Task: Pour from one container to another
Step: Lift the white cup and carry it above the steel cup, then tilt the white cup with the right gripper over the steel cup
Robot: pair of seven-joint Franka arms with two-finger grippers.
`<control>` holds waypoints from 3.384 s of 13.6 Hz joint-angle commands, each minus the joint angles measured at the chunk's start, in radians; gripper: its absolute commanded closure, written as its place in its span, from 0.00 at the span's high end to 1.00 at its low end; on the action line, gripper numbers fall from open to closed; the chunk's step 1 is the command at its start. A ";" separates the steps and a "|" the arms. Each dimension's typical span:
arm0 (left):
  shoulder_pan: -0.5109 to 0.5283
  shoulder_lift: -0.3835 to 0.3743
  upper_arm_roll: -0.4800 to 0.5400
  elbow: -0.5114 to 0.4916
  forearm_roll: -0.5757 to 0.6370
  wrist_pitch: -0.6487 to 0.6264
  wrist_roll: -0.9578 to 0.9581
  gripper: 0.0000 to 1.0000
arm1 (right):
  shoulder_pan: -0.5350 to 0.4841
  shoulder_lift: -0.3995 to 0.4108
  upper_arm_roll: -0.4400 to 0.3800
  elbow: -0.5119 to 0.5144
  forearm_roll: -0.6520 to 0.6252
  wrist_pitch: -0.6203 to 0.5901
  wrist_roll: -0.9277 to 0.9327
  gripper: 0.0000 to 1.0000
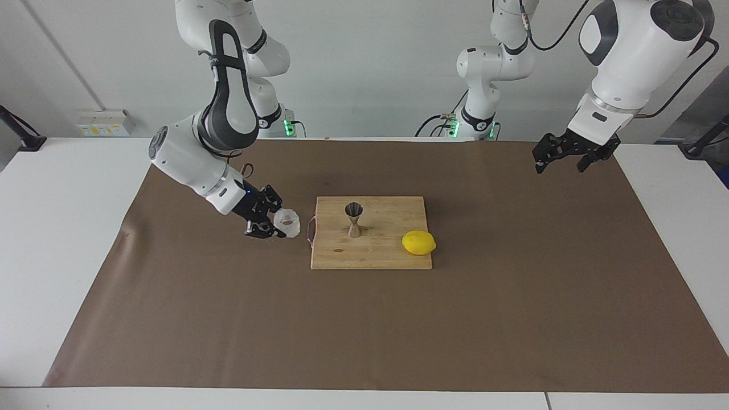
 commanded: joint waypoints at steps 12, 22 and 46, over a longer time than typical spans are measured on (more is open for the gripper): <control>0.006 -0.027 0.002 -0.029 0.014 0.000 0.013 1.00 | 0.263 0.008 0.002 0.121 -0.525 0.018 0.344 0.00; 0.077 -0.035 -0.024 -0.046 0.014 0.003 0.018 1.00 | 0.397 -0.012 0.002 0.123 -0.892 0.022 0.609 0.00; 0.087 -0.035 -0.032 -0.046 0.013 0.003 -0.002 1.00 | 0.495 -0.084 0.005 0.025 -1.289 0.022 0.695 0.00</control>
